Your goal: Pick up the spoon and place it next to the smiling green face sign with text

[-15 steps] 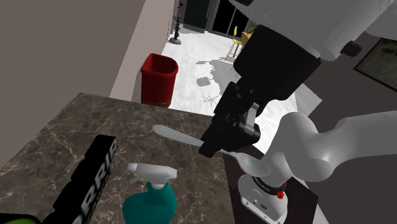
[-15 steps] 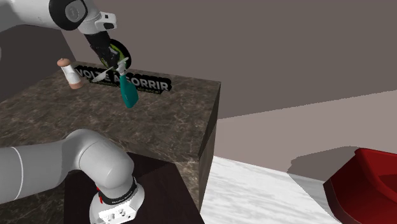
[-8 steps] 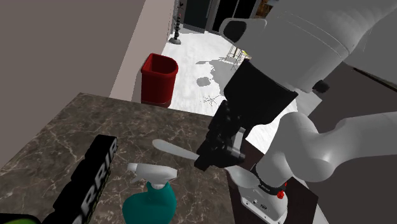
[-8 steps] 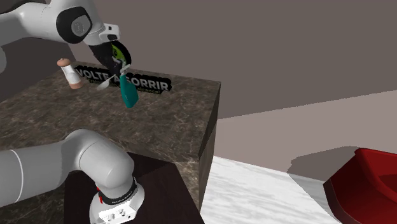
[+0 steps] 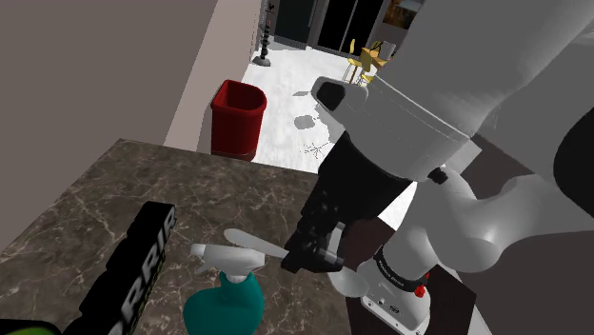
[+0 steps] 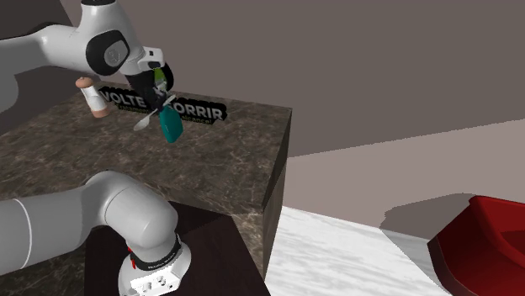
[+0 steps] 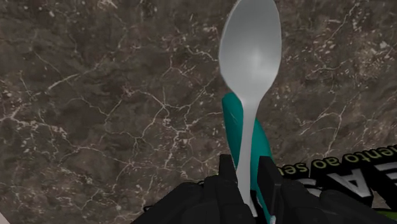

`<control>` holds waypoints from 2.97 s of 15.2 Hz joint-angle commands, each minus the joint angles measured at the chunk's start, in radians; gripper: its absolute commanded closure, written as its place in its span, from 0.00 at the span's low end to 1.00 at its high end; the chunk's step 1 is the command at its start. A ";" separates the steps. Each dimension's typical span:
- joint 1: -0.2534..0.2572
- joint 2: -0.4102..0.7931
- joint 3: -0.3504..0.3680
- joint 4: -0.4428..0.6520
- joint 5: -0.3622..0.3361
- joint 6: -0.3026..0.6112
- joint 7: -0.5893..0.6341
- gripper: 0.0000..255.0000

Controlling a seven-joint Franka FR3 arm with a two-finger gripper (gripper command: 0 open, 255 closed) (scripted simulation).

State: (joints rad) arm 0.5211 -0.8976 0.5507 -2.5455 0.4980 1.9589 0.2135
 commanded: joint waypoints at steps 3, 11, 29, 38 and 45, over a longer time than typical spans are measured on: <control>0.010 0.000 0.021 -0.049 0.022 0.050 -0.005 1.00; 0.026 0.020 0.069 -0.140 0.068 0.160 -0.017 1.00; 0.047 0.168 0.206 -0.294 0.193 0.460 -0.053 1.00; 0.045 0.219 0.236 -0.315 0.218 0.531 -0.062 1.00; 0.045 0.219 0.236 -0.315 0.218 0.531 -0.062 0.00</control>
State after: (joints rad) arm 0.5661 -0.6788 0.7869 -2.8602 0.7161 2.4895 0.1513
